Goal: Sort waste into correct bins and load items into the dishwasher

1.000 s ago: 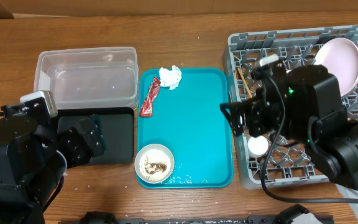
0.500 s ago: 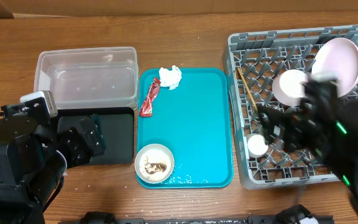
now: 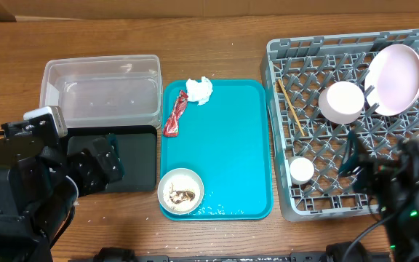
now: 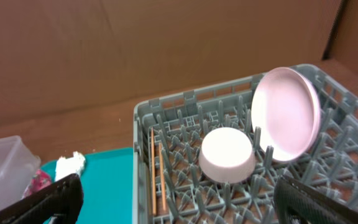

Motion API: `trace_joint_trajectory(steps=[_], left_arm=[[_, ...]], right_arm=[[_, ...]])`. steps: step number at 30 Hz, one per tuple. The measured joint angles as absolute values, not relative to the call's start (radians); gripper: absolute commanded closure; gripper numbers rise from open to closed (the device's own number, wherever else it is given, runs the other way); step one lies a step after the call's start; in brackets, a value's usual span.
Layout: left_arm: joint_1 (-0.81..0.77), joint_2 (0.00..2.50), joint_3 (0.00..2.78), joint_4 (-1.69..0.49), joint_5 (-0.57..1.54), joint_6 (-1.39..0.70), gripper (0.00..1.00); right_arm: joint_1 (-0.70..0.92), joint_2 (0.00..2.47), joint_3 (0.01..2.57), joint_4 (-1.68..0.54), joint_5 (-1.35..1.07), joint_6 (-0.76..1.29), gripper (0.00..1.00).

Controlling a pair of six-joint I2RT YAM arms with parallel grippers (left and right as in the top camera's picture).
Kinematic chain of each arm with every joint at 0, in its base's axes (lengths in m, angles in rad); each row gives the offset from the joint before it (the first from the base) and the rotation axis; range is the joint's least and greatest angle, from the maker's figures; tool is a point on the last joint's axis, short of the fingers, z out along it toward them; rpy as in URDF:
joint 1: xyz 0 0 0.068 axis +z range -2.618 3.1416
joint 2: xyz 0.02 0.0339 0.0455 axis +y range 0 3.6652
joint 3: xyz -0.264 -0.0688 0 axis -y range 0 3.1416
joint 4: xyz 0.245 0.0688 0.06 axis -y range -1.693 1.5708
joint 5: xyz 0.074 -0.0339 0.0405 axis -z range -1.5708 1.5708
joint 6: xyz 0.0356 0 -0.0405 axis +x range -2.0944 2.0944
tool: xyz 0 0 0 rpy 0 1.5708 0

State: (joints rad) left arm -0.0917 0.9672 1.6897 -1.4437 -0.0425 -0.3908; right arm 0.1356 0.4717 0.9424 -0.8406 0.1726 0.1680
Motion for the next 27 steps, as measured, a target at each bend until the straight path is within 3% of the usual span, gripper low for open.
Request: trace_joint_trajectory(steps=[14,27], left_arm=[[-0.092,0.967,1.69,-1.444,-0.043,-0.391,0.0],[-0.092,0.967,1.69,-1.444,-0.043,-0.391,0.0]], right_arm=[[0.086,0.048,0.308,-0.39,0.033,0.116,0.0],[0.084,0.013,0.03,-0.041,0.007,0.108,0.0]])
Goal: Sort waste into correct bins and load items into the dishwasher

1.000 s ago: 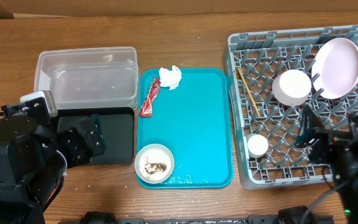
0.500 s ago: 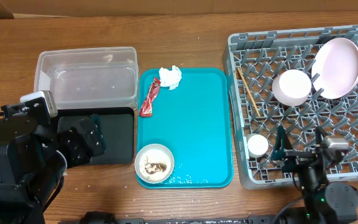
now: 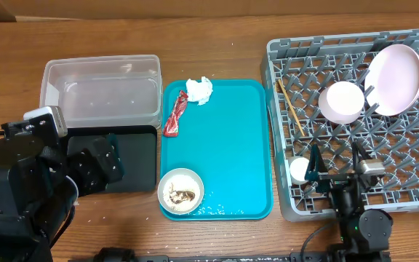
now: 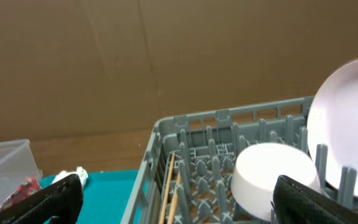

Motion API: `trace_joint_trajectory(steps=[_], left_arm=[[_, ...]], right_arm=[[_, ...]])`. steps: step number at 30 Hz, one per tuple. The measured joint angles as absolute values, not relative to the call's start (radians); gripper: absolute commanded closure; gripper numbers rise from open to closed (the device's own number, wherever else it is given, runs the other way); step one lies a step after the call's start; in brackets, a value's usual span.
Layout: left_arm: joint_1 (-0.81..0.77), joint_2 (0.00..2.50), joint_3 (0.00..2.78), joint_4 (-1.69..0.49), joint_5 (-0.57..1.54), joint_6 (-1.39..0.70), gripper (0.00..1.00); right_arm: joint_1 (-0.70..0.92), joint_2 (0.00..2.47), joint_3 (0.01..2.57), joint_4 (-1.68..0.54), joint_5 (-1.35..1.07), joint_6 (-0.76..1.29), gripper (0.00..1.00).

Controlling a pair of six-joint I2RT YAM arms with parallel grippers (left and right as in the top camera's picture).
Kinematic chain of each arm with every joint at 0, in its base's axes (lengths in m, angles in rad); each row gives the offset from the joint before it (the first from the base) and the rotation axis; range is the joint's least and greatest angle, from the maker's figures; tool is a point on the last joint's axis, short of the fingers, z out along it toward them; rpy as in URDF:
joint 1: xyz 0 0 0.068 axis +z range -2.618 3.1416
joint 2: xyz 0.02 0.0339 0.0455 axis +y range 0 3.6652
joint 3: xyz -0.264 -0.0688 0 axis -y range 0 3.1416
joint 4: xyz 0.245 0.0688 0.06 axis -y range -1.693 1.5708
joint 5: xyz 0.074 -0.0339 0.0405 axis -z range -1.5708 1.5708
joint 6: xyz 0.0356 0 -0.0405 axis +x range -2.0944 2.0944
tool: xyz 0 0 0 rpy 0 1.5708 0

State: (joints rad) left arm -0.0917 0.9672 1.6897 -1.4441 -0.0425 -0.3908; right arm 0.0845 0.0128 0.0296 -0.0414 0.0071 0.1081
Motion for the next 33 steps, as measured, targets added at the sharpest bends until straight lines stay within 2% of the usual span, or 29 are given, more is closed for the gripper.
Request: trace_joint_trajectory(steps=[28,33], left_arm=[[-0.092,0.967,1.69,-1.444,-0.043,-0.391,0.0],[-0.092,0.968,1.69,-1.36,-0.021,-0.477,0.0]], right_arm=[[0.083,0.013,0.018,-0.089,0.007,0.108,0.0],[0.083,0.013,0.018,-0.089,0.007,0.107,0.0]])
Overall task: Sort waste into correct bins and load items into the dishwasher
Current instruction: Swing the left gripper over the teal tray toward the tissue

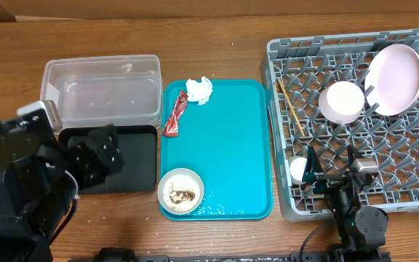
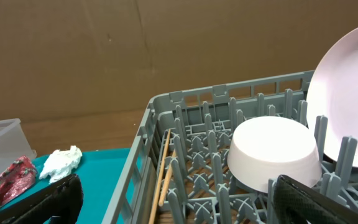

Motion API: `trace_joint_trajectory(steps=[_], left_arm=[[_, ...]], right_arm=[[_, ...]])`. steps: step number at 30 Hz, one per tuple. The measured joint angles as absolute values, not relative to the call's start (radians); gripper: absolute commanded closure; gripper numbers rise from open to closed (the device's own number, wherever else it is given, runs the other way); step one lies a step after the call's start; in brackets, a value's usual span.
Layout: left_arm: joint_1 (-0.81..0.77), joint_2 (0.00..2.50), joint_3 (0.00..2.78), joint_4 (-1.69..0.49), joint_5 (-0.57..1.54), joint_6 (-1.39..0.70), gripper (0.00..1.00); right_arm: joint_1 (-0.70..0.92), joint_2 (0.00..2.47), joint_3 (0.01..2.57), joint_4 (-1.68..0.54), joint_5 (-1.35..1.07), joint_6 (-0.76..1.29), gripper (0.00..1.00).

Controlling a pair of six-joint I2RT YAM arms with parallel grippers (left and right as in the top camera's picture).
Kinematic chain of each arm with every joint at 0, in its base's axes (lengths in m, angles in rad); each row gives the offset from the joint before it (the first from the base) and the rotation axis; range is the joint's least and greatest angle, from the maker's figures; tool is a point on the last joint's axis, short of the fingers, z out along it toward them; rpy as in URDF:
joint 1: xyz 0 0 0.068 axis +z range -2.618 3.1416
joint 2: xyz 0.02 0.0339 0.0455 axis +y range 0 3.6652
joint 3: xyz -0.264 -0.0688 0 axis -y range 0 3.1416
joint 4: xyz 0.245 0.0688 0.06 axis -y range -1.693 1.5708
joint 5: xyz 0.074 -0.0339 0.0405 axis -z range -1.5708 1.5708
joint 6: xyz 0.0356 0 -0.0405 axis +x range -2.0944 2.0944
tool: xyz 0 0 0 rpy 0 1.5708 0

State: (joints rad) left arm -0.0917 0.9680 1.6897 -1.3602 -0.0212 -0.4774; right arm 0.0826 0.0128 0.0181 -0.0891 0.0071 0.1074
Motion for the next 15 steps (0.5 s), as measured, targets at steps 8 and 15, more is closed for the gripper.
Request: trace_joint_trajectory(steps=[8,15], left_arm=[[-0.095,1.007,1.686,-1.284,0.047,-0.594,0.0],[-0.248,1.302,1.587,-1.286,0.07,-0.554,0.19]], right_arm=[[0.08,0.013,0.018,-0.089,0.007,0.108,0.0],[0.08,0.013,0.018,-0.089,0.007,0.108,0.0]])
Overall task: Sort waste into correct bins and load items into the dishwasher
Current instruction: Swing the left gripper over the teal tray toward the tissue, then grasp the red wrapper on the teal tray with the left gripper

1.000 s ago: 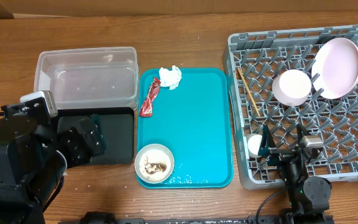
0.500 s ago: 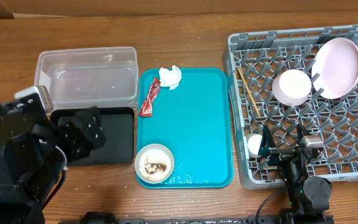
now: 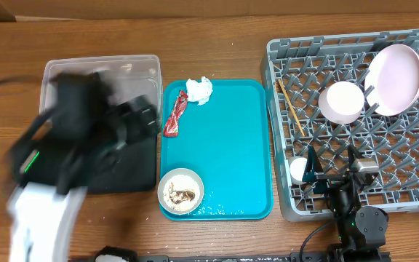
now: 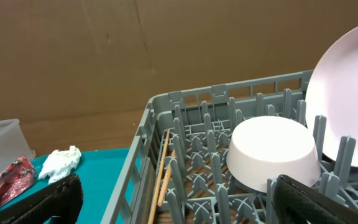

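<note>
On the teal tray lie a crumpled white tissue, a red wrapper and a small bowl with food remains. The grey dish rack holds a pink plate, an upturned pale bowl, chopsticks and a small white cup. My left gripper is a motion blur over the right end of the clear bin, near the wrapper; its jaws cannot be made out. My right gripper hangs open and empty over the rack's front edge. In the wrist view the right gripper faces the bowl and chopsticks.
A clear plastic bin stands at the back left, with a black bin in front of it; my left arm covers part of both. The rack's upright tines stand between my right gripper and the bowl. A brown cardboard wall rises behind the table.
My left arm has left the front-left corner and is now over the bins, its gripper near the tray's left edge and blurred. The right arm and all the objects are unchanged.
At first my right gripper hung open above the rack's front right while the left arm rested at the front left. Later the right gripper stood lower at the rack's front edge beside the small cup, and it has stayed there. Only the left arm has moved since, over the bins.
</note>
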Motion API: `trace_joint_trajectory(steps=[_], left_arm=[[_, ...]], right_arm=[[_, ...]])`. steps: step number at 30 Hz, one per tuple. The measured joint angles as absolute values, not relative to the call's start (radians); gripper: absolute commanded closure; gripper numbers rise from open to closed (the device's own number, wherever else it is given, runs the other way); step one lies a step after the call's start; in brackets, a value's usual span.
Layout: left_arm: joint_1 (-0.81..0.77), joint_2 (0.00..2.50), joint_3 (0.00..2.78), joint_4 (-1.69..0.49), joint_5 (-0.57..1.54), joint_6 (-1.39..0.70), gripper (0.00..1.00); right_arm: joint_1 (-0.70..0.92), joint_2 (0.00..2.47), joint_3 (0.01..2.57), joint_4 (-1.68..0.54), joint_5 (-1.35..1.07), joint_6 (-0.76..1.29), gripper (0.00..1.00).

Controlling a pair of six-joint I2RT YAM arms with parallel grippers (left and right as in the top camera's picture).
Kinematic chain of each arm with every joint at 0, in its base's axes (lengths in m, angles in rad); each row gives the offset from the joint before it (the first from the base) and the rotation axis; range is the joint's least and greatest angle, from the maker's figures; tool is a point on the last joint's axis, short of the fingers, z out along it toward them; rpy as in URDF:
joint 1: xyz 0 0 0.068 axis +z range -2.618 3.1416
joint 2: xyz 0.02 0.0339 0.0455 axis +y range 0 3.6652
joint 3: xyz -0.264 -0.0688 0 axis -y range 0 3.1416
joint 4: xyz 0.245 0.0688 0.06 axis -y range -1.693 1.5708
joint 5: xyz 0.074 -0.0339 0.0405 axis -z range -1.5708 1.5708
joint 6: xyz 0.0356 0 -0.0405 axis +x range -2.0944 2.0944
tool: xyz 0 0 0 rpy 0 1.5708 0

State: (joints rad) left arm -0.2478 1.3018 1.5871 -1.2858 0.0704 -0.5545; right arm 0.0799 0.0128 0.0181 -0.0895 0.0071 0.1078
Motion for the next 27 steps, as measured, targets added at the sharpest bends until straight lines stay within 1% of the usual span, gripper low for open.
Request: trace_joint_trajectory(steps=[3,5,10,14,20,23,25,27], left_arm=[[-0.34,1.506,1.568,-1.242,0.009,-0.535,0.2],[-0.399,1.62,1.557,-1.217,-0.072,-0.521,0.2],[-0.498,1.804,1.555,-1.126,-0.259,-0.501,0.2],[-0.518,1.922,1.555,-1.05,-0.365,-0.492,0.2],[-0.495,2.033,1.554,-0.909,-0.439,-0.444,0.2],[-0.488,2.064,1.555,-0.842,-0.46,-0.414,0.21],[-0.488,2.083,1.555,-0.814,-0.469,-0.398,0.26],[-0.488,2.095,1.554,-0.804,-0.472,-0.39,0.28]], right_arm=[[0.08,0.013,0.018,-0.09,0.007,0.107,0.0],[0.08,0.013,0.018,-0.089,0.007,0.108,0.0],[0.08,0.013,0.018,-0.09,0.007,0.108,0.0],[0.08,0.013,0.018,-0.09,0.007,0.107,0.0],[0.08,0.013,0.018,-0.09,0.007,0.108,0.0],[0.08,0.013,0.018,-0.09,0.007,0.107,0.0],[0.08,0.013,0.018,-0.089,0.007,0.108,0.0],[0.08,0.013,0.018,-0.089,0.007,0.108,0.0]])
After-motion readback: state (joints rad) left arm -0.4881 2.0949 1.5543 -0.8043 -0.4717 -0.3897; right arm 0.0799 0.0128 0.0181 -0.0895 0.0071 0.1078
